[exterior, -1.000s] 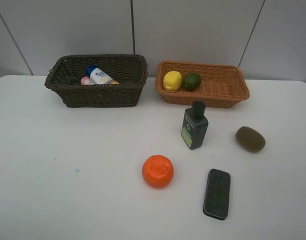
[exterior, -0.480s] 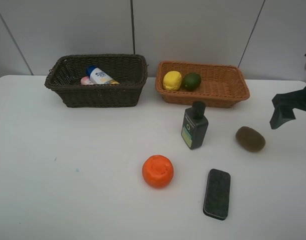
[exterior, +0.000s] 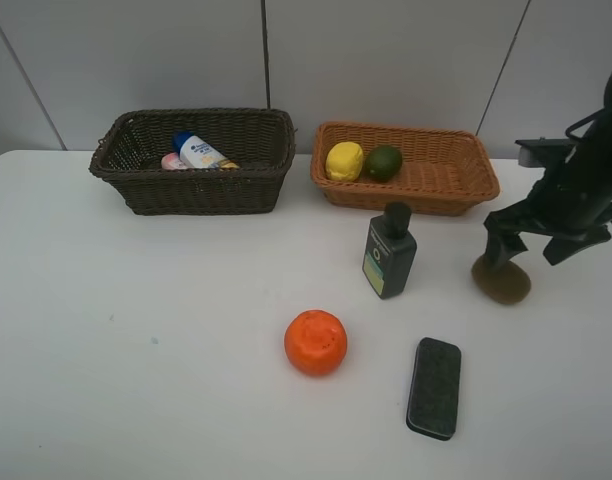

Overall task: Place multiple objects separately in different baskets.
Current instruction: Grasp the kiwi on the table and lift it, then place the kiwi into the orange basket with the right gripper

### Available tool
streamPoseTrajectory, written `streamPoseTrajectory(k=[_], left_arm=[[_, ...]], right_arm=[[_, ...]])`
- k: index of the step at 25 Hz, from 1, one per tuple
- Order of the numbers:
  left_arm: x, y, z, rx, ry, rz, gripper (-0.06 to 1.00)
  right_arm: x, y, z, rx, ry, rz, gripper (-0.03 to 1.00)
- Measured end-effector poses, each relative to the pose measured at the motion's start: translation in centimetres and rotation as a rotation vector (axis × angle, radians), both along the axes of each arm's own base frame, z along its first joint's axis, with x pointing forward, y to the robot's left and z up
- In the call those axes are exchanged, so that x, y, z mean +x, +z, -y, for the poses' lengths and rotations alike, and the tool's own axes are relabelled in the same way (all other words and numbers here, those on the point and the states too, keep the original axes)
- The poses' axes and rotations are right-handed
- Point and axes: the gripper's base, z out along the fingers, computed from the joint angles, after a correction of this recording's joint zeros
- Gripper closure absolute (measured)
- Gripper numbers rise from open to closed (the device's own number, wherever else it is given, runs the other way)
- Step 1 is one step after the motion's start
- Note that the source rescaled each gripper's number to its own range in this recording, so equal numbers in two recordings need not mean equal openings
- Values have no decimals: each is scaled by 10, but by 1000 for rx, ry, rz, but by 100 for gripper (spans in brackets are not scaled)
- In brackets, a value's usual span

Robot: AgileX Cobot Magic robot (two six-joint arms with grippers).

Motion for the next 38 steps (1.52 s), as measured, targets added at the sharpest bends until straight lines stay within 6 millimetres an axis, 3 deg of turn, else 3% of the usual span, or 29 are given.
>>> streamPoseTrajectory(k=[8, 17, 19, 22, 25, 28, 31, 38], left_arm=[[0, 0, 0, 0, 0, 0, -3], [0, 0, 0, -3, -2, 0, -3], [0, 0, 0, -2, -2, 0, -3], [0, 0, 0, -2, -2, 0, -3], [0, 0, 0, -2, -2, 0, -3], [0, 0, 0, -2, -2, 0, -3], [0, 0, 0, -2, -2, 0, -3], [0, 0, 0, -3, -2, 0, -3]], right_arm=[[21, -30, -7, -27, 48, -27, -1], [25, -60, -5, -56, 72, -100, 1], [25, -60, -5, -57, 74, -100, 13], [22, -61, -5, -59, 72, -130, 56], [18, -59, -4, -65, 69, -191, 55], [21, -50, -5, -58, 52, -239, 55], [32, -28, -12, -4, 0, -232, 55], [90, 61, -32, 221, -243, 59, 55]])
